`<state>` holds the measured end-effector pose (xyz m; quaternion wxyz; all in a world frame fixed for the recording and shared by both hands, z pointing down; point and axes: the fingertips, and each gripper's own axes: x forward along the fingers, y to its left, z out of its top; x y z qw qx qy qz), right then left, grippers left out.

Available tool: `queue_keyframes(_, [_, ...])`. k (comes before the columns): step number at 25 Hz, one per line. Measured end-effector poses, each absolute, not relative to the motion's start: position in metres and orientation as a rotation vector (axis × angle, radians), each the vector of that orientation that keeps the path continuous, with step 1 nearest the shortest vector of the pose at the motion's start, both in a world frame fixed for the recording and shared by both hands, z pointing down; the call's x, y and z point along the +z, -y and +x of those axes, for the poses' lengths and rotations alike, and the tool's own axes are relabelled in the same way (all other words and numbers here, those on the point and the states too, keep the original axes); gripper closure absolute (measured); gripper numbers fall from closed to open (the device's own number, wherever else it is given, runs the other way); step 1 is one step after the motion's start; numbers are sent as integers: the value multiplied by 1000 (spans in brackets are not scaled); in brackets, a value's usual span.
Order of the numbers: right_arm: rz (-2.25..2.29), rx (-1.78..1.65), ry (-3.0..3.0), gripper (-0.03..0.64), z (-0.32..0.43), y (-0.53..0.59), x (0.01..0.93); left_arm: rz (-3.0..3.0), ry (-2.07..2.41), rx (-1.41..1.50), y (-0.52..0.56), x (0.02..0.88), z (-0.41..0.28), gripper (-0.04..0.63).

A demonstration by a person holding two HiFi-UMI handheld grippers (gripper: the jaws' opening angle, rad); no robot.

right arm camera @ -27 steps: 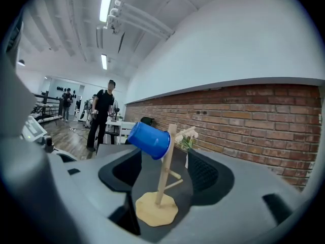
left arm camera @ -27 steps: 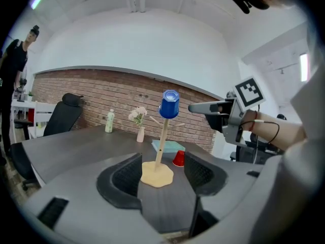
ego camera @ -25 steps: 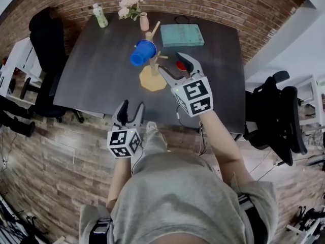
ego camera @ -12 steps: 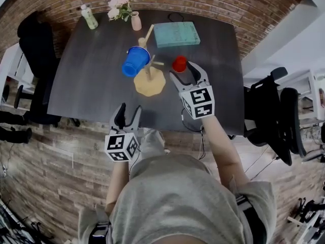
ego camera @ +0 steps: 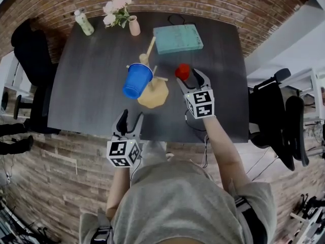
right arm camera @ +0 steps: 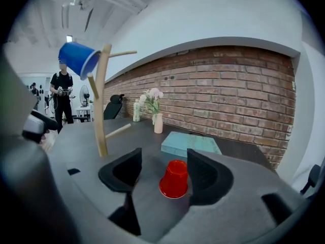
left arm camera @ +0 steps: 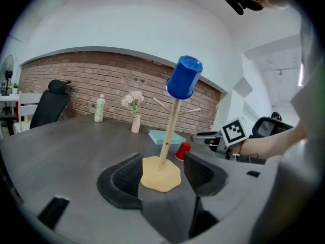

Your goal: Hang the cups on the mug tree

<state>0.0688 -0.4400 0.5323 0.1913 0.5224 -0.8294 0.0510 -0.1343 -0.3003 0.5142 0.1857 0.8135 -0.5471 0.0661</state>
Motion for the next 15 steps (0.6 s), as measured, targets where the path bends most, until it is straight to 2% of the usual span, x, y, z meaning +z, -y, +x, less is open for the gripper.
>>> queue_keyframes(15, [1492, 316, 2187, 357, 83, 492, 608, 2288, 1447, 243, 346, 542, -139, 362])
